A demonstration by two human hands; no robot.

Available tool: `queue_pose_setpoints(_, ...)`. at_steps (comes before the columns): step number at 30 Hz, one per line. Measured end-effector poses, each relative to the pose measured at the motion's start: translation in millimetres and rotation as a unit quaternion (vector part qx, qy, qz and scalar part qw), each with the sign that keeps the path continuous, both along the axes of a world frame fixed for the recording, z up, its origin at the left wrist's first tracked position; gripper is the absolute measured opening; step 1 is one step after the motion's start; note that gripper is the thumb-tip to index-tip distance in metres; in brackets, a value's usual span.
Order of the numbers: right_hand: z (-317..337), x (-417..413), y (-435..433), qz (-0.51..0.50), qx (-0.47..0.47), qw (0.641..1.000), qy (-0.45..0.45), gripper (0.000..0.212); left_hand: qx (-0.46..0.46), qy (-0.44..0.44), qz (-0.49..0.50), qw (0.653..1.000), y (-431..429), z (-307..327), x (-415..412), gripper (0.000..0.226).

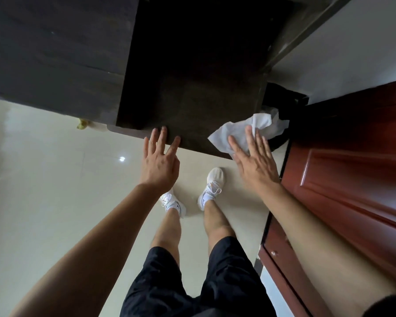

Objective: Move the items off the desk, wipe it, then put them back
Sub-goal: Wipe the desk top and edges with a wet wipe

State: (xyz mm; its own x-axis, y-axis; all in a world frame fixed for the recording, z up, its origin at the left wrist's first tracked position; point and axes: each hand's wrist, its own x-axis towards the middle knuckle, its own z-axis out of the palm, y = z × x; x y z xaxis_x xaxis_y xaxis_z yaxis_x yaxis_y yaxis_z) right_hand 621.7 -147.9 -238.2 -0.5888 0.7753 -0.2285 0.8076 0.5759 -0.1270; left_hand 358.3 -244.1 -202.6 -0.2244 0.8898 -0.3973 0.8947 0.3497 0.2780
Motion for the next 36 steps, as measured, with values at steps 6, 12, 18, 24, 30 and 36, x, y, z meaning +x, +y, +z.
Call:
queue_pose_setpoints(6, -5.2, -79.3, 15.4, 0.043, -0.051, 0.998, 0.003, 0.056, 0.009, -0.032, -0.016, 0.999, -5.4, -3.1, -4.3, 0.058)
queue_pose_setpoints(12, -5.4, -137.8, 97.4, 0.005, -0.07, 0.996, -0.051, 0.069, -0.01, -0.024, -0.033, 0.999, -7.9, -3.8, -7.9, 0.06)
queue_pose_setpoints(18, 4.2, -63.4, 39.7, -0.091, -0.064, 0.993, -0.042, 0.069, -0.026, -0.027, -0.035, 0.999, -8.1, -8.2, -8.4, 0.065)
queue_pose_setpoints(24, 3.1, -77.0, 4.2, -0.052, -0.09, 0.994, -0.034, 0.068, -0.03, -0.004, -0.048, 0.998, -9.2, -10.6, -9.4, 0.061)
queue_pose_setpoints(30, -8.5, -133.0, 99.7, -0.017, -0.055, 0.998, -0.036, 0.072, -0.015, 0.032, -0.046, 0.998, 3.1, -14.5, -10.6, 0.053)
queue_pose_setpoints(36, -5.3, -108.6, 72.3, -0.054, -0.038, 0.998, -0.012, 0.072, -0.01, 0.039, -0.019, 0.999, 16.0, -21.6, -5.9, 0.056)
